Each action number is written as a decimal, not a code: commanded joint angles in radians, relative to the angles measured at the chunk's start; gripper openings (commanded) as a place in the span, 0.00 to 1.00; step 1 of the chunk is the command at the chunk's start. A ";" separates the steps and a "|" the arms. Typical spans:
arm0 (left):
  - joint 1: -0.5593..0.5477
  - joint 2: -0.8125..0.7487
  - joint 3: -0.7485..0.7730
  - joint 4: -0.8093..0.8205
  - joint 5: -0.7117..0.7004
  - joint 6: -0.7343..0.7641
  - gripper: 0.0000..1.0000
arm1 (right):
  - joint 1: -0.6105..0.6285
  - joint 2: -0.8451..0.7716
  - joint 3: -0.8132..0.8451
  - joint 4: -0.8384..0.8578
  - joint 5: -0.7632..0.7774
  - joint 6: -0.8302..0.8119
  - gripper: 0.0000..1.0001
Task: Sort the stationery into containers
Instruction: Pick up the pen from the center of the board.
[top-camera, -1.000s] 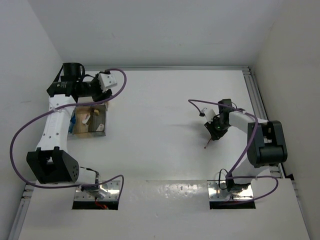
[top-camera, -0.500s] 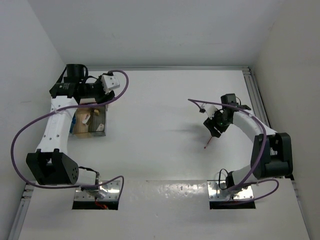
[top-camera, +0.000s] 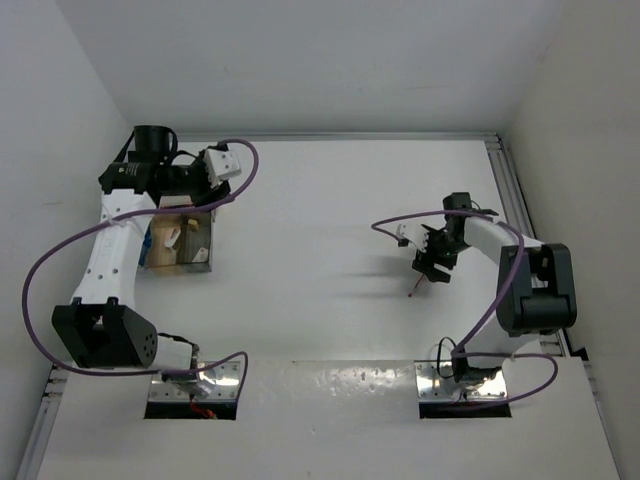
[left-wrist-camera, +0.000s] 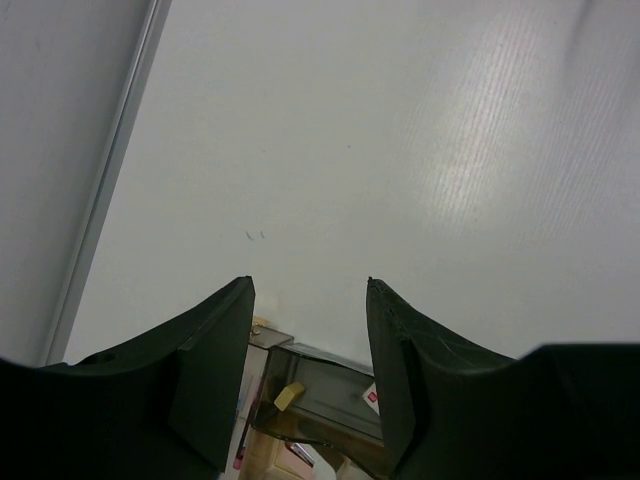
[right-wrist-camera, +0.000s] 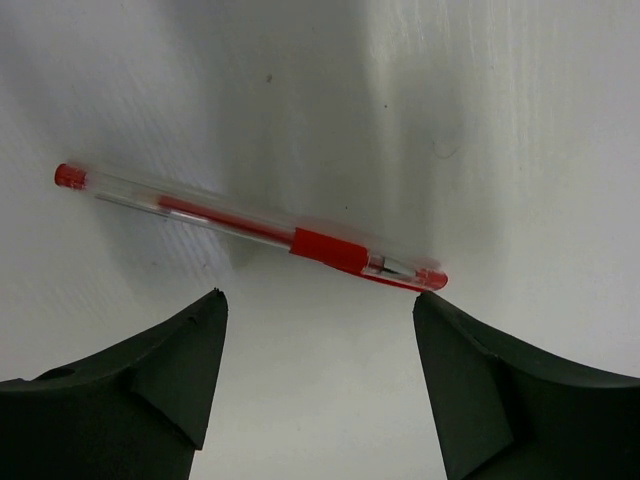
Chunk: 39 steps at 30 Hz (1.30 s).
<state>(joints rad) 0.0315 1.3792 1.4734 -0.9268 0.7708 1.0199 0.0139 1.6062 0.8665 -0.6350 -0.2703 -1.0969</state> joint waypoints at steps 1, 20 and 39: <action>-0.013 0.012 0.027 -0.009 0.042 0.014 0.55 | 0.004 0.018 0.034 0.038 -0.052 -0.107 0.74; -0.013 0.024 0.011 -0.007 0.056 0.008 0.54 | 0.066 0.181 0.071 -0.002 0.042 -0.166 0.32; 0.004 0.069 -0.110 0.023 0.340 -0.200 0.51 | 0.208 -0.009 0.043 -0.045 -0.090 0.014 0.00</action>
<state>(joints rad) 0.0326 1.4265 1.3834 -0.9474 0.9894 0.9218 0.1810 1.6833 0.9066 -0.6704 -0.2726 -1.1366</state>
